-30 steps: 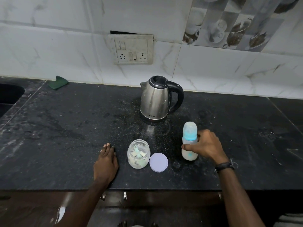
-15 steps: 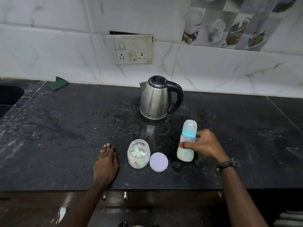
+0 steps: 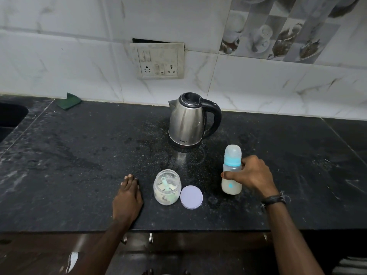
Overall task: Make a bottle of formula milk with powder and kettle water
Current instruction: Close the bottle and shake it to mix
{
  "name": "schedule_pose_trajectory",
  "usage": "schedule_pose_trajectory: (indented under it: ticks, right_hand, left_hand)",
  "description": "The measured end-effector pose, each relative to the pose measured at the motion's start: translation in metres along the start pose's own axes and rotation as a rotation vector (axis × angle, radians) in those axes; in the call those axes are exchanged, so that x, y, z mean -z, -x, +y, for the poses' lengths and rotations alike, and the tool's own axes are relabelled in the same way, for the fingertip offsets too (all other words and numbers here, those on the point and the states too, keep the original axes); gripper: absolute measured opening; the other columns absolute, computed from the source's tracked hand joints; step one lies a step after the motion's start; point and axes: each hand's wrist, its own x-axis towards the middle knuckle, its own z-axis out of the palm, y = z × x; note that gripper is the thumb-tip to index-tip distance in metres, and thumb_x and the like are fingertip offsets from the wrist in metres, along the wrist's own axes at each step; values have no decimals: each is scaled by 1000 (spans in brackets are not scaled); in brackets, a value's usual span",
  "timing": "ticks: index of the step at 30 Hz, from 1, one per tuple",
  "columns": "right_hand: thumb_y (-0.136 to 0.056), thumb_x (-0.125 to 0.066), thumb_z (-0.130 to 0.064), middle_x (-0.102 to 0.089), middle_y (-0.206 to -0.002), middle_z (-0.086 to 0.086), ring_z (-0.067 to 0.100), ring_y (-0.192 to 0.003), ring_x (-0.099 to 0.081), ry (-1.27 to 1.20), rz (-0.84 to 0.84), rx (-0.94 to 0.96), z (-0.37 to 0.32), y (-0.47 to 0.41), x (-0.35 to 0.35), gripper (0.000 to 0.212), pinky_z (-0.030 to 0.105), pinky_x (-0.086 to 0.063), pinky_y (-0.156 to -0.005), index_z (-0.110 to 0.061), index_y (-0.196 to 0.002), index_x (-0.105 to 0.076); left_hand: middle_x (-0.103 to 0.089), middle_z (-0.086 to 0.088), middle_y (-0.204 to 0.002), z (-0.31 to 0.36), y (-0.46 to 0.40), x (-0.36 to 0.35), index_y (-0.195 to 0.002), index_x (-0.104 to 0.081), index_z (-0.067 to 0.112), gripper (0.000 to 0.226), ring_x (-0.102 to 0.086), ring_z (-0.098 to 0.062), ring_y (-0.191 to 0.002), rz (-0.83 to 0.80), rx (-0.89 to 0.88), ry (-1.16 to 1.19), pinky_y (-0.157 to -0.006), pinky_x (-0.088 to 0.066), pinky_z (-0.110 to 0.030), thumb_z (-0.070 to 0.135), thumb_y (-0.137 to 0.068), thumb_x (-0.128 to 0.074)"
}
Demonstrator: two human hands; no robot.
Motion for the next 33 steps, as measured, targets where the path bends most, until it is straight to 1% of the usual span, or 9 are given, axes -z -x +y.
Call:
schedule_pose_trajectory:
  ticks: [4, 7, 11, 15, 18, 22, 26, 30, 33]
  right_hand:
    - [-58, -92, -34, -76, -82, -3, 12, -76, -71, -148, -84, 30, -1, -1, 2, 34, 38, -58, -76, -18, -83, -75]
    - [-54, -90, -44, -72, -78, -2, 17, -73, -69, -32, -49, 17, 0, -3, 4, 41, 35, -55, -66, -16, -79, -73]
    - [-57, -92, -30, -77, -88, -1, 11, -78, -72, -121, -141, 57, 1, -3, 4, 36, 38, -59, -80, -19, -86, -75]
    - [-48, -87, -50, -73, -81, -4, 16, -76, -70, -22, -62, 39, 2, -3, 4, 49, 39, -58, -73, -20, -84, -74]
    - [-58, -92, -32, -76, -86, -2, 15, -82, -73, -163, -126, 48, 3, -3, 3, 37, 37, -59, -78, -18, -88, -76]
    - [-53, -90, -45, -74, -83, -5, 15, -79, -71, -66, -85, 52, 6, -4, 6, 45, 40, -58, -75, -18, -85, -75]
    - [-62, -91, -22, -77, -84, -4, 18, -86, -74, -180, -217, 117, 6, -3, 7, 35, 31, -58, -75, -15, -92, -76]
    - [-52, -86, -53, -71, -77, -5, 15, -73, -68, 154, -135, 93, 1, -5, 8, 46, 34, -55, -66, -21, -81, -72]
    - [-52, -89, -49, -73, -78, -7, 12, -74, -70, 112, -248, 153, -3, -4, 4, 44, 35, -57, -72, -22, -84, -74]
  left_hand:
    - [-54, -16, -144, -2, 0, -2, -128, -64, 3, 34, -48, -31, -137, 4, -2, 8, -103, -49, -48, 9, -95, -59]
    - [-54, -16, -144, -1, 0, -2, -128, -64, 3, 34, -49, -31, -137, 5, -8, 1, -103, -49, -48, 9, -95, -59]
    - [-55, -16, -143, -3, 0, -2, -127, -64, 3, 33, -49, -32, -136, 9, -10, 1, -104, -49, -48, 9, -95, -58]
    - [-55, -17, -143, -1, 0, -2, -127, -64, 2, 33, -50, -32, -136, 11, -11, 1, -103, -49, -48, 9, -95, -59]
    - [-55, -17, -143, -1, 0, -2, -127, -64, 2, 33, -49, -32, -136, 10, -6, 3, -104, -49, -49, 9, -95, -59]
    - [-55, -17, -143, -1, 0, -1, -126, -64, 1, 33, -50, -32, -135, 11, -9, -1, -103, -49, -49, 9, -95, -59]
    - [-54, -17, -143, 0, 0, -1, -127, -64, 1, 33, -49, -32, -136, 13, -9, 5, -103, -49, -49, 8, -94, -60]
    - [-54, -18, -143, 1, 0, -1, -127, -64, 1, 34, -50, -32, -136, 15, -16, 1, -104, -48, -48, 7, -94, -60]
    - [-55, -18, -142, 0, 0, 0, -127, -64, 1, 34, -50, -33, -135, 25, -20, 4, -104, -48, -48, 7, -94, -60]
